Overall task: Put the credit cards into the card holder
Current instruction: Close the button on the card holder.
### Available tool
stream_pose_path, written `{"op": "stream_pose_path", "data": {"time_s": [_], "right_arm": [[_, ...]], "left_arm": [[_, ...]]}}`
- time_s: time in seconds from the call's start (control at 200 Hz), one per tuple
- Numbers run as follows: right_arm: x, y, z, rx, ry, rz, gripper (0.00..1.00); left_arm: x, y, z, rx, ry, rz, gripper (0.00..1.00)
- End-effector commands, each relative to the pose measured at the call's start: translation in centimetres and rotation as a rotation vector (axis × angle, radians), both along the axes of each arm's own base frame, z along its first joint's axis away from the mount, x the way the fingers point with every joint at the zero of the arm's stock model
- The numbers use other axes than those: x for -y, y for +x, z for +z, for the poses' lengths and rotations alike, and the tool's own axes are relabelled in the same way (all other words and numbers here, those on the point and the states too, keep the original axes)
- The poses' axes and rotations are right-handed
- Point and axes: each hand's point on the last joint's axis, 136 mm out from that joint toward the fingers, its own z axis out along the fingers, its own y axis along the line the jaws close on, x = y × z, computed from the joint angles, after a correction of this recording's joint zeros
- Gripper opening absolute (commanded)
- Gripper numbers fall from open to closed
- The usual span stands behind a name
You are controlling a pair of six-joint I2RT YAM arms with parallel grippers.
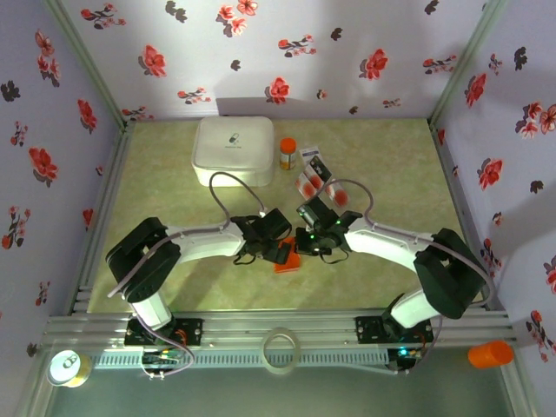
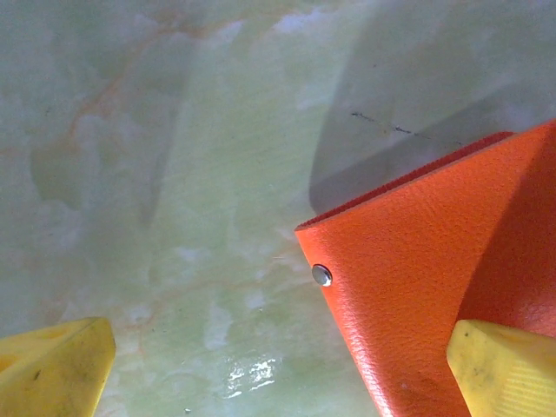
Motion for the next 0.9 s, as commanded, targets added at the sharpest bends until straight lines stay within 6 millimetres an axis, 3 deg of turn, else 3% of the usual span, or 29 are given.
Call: {"op": "stream_pose_path", "data": {"time_s": [0.0,0.895], "right_arm": [[-0.7,0.6,0.0,-0.002,0.041,-0.018,0.0],[0.1,-0.6,-3.3,-0.067,-0.002,-0.027,0.0]], "left_arm": [[-2.0,-1.5,-2.6,-0.045,0.109,-0.022,1.0],[-2.3,-1.7,-3.1,-0.05,0.112,-0.02,1.0]]}}
